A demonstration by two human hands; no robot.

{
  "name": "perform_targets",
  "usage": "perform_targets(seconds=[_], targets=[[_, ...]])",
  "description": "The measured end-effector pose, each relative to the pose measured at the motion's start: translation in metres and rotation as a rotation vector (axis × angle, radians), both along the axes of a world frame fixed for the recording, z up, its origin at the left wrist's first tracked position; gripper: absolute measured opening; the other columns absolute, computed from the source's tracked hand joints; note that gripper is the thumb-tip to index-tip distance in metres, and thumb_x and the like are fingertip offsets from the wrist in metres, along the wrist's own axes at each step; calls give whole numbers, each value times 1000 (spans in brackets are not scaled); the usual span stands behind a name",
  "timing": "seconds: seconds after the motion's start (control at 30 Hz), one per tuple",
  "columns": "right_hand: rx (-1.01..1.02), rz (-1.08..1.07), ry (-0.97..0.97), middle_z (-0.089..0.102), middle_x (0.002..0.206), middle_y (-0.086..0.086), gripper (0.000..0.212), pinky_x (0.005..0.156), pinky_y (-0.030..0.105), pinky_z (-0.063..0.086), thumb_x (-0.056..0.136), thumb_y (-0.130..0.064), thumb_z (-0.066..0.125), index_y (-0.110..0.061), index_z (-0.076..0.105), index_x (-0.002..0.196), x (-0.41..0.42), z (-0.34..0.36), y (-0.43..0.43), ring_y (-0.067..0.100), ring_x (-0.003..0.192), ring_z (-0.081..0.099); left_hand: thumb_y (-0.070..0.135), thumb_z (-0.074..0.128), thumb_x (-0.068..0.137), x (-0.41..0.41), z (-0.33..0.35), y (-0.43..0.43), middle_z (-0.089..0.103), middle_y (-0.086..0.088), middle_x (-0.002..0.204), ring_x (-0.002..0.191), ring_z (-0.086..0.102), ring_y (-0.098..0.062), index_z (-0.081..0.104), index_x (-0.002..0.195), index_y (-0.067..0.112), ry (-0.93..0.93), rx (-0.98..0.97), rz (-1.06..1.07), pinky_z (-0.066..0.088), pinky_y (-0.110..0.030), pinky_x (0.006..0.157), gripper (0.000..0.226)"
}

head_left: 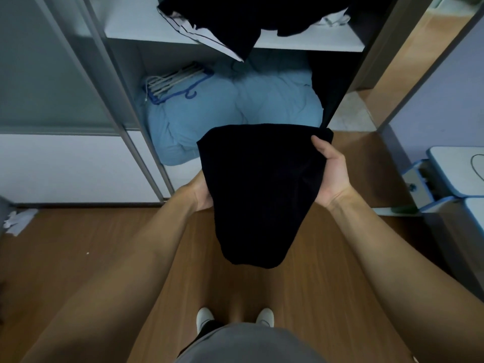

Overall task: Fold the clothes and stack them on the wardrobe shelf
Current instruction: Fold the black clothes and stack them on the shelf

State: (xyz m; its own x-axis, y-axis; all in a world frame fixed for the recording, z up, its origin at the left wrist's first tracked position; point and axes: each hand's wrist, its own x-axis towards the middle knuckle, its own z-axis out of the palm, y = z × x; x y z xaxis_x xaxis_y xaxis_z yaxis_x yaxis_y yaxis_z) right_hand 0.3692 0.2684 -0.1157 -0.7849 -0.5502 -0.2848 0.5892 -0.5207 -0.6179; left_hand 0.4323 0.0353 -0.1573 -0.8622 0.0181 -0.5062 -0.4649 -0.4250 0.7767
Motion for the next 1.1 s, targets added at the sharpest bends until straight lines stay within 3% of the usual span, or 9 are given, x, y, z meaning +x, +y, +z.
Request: perform_targets(seconds=[0.1,0.17,0.27,0.43,0.53,0.7,0.9,1.0,1.1], targets=[[-25,-14,-11,63,134,16,46,96,43,53,98,-40,50,-8,68,124,1,-5,4,31,124,60,62,48,88,2,13,-3,67,2,72,63,62,-13,76,75,23,62,103,-43,51,-24,58,49],[-45,-17,-6,62,134,17,45,98,43,52,96,-38,53,-7,68,125,2,-7,5,31,125,59,70,47,86,-2,12,-9,75,-5,103,93,72,-23,78,102,20,91,200,20,59,-34,75,61],[35,31,44,63,132,18,39,97,43,52,88,-24,64,-5,70,121,4,-10,6,32,122,61,84,48,77,-3,10,-17,63,-16,132,120,62,-34,64,129,14,85,340,67,56,-48,90,89],[213,137,67,65,129,18,36,94,40,55,84,-12,62,-4,72,117,7,-15,10,32,119,63,58,66,85,-7,13,-17,74,-8,114,101,72,-22,78,108,19,110,173,-27,58,-32,80,46],[116,53,7,68,125,17,35,89,41,57,80,-11,60,-6,75,111,12,-22,7,31,113,67,62,68,82,-8,11,-13,72,-10,119,106,70,-25,76,112,18,70,255,32,58,-35,82,54],[120,32,-19,69,122,18,38,88,44,57,76,-10,57,-5,76,109,9,-18,0,33,110,68,77,58,77,3,-1,-4,64,-11,133,123,60,-28,72,121,20,46,355,-84,53,-40,96,73],[207,57,-84,73,111,17,33,82,41,59,81,-16,55,-4,78,101,8,-21,8,30,100,72,51,77,77,-2,2,-8,75,-6,108,99,72,-20,78,107,14,87,352,-135,57,-31,81,47],[240,37,-89,70,119,18,35,83,41,59,88,-21,55,-4,75,112,6,-21,10,31,107,70,36,75,85,-10,3,-10,75,-6,106,95,72,-19,79,103,14,99,231,-123,58,-30,81,29],[196,-23,-110,67,127,17,43,91,42,56,95,-28,52,-7,61,131,3,-21,11,32,114,66,32,72,90,-14,7,-10,73,-10,113,99,72,-22,74,115,11,140,137,-27,58,-31,79,32]])
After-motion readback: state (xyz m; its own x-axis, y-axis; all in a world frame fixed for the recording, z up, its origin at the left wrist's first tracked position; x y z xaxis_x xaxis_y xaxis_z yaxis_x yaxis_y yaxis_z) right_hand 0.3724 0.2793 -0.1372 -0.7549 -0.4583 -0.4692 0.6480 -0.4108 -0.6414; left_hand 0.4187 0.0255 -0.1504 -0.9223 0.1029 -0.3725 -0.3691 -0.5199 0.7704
